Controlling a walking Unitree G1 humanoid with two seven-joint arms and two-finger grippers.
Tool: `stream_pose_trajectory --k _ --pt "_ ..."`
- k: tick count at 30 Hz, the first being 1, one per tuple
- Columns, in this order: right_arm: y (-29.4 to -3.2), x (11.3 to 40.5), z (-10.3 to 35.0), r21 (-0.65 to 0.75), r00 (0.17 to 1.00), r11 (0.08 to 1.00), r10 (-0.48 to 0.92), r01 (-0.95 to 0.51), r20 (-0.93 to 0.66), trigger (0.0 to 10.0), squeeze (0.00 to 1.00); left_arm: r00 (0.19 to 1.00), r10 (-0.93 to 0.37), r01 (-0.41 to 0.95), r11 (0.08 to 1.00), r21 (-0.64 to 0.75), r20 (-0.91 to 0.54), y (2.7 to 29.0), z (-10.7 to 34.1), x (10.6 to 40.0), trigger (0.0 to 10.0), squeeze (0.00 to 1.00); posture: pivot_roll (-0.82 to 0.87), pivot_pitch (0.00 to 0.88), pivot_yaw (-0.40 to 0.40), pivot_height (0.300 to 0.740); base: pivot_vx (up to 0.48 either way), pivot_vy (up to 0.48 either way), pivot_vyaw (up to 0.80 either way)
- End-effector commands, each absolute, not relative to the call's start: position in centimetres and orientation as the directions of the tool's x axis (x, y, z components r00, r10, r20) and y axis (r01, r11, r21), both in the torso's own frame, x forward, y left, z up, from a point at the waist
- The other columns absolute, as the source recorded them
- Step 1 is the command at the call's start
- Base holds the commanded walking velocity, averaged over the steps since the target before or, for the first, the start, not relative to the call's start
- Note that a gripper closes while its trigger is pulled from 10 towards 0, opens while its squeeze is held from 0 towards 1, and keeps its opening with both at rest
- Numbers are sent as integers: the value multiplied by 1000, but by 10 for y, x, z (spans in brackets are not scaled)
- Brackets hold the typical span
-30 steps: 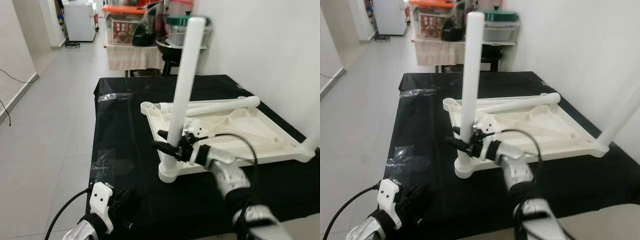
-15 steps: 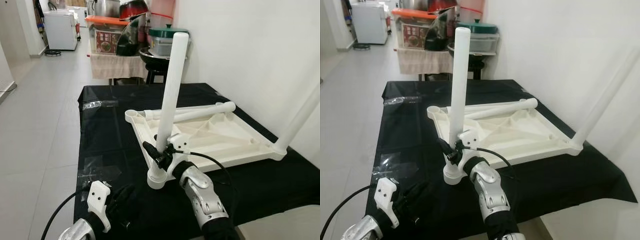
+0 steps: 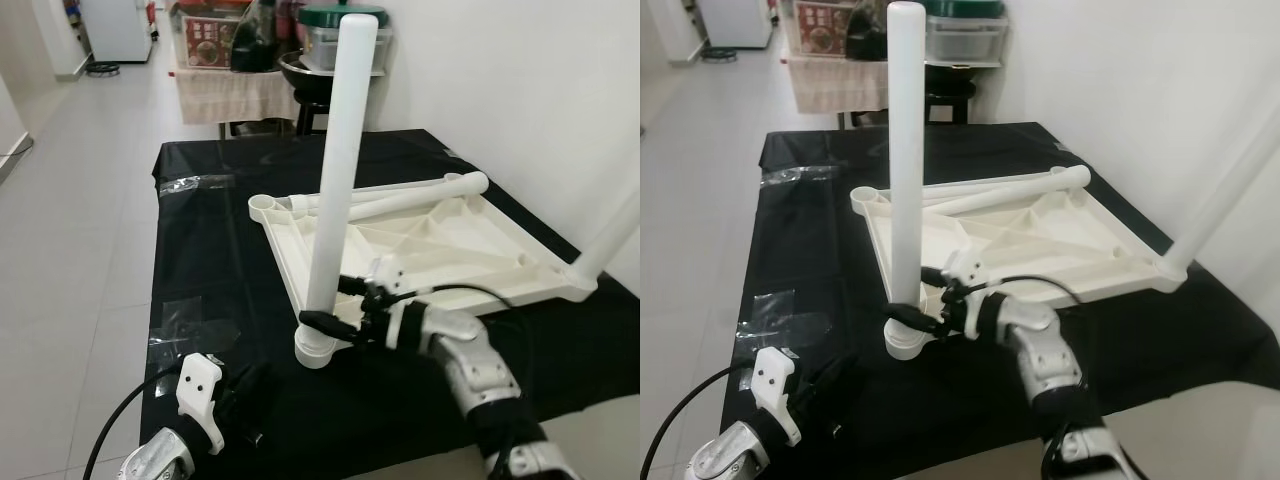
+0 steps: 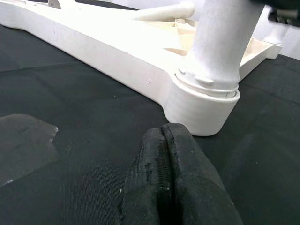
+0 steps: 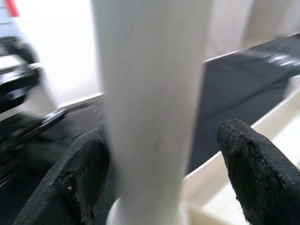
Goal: Building children table
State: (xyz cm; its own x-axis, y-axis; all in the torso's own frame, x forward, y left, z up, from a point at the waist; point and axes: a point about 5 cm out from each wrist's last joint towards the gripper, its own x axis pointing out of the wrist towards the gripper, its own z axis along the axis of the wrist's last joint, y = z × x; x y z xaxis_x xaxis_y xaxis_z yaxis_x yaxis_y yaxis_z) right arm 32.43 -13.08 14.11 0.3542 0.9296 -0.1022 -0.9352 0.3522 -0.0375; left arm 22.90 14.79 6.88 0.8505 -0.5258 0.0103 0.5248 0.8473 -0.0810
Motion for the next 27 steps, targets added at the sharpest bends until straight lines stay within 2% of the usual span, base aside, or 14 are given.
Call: stream_pose_trajectory --k 1,8,13,19,20,22,23,27 --pt "-138 329 140 -3 313 315 941 -949 -131 10000 0 848 -530 528 845 -82 0 145 66 228 10000 0 139 0 -121 740 0 0 0" --pt "-141 340 148 31 289 296 948 -955 -137 10000 0 844 -537 536 842 -67 3 144 67 228 10000 0 142 0 -121 740 0 0 0" --pt "-137 353 157 60 272 281 955 -958 -121 10000 0 810 -586 586 810 -7 7 139 74 222 10000 0 155 0 -129 740 0 0 0" --pt "-132 351 150 108 203 218 970 -970 -132 10000 0 789 -613 612 790 37 39 135 92 212 10000 0 164 0 -130 740 0 0 0" --pt "-131 350 146 121 190 206 972 -971 -136 5098 0 787 -616 614 788 42 45 134 94 210 10000 0 168 0 -131 740 0 0 0" --pt "-131 349 144 132 182 200 974 -971 -137 5098 0 784 -619 617 786 46 48 133 96 208 10000 0 170 0 -131 740 0 0 0" --pt "-131 348 140 154 182 202 974 -967 -135 0 0 779 -625 622 781 62 54 133 101 205 10000 0 173 0 -129 740 0 0 0" --pt "-130 348 134 165 200 221 970 -961 -136 0 0 787 -611 607 792 65 86 133 116 200 10000 0 175 0 -126 740 0 0 0"
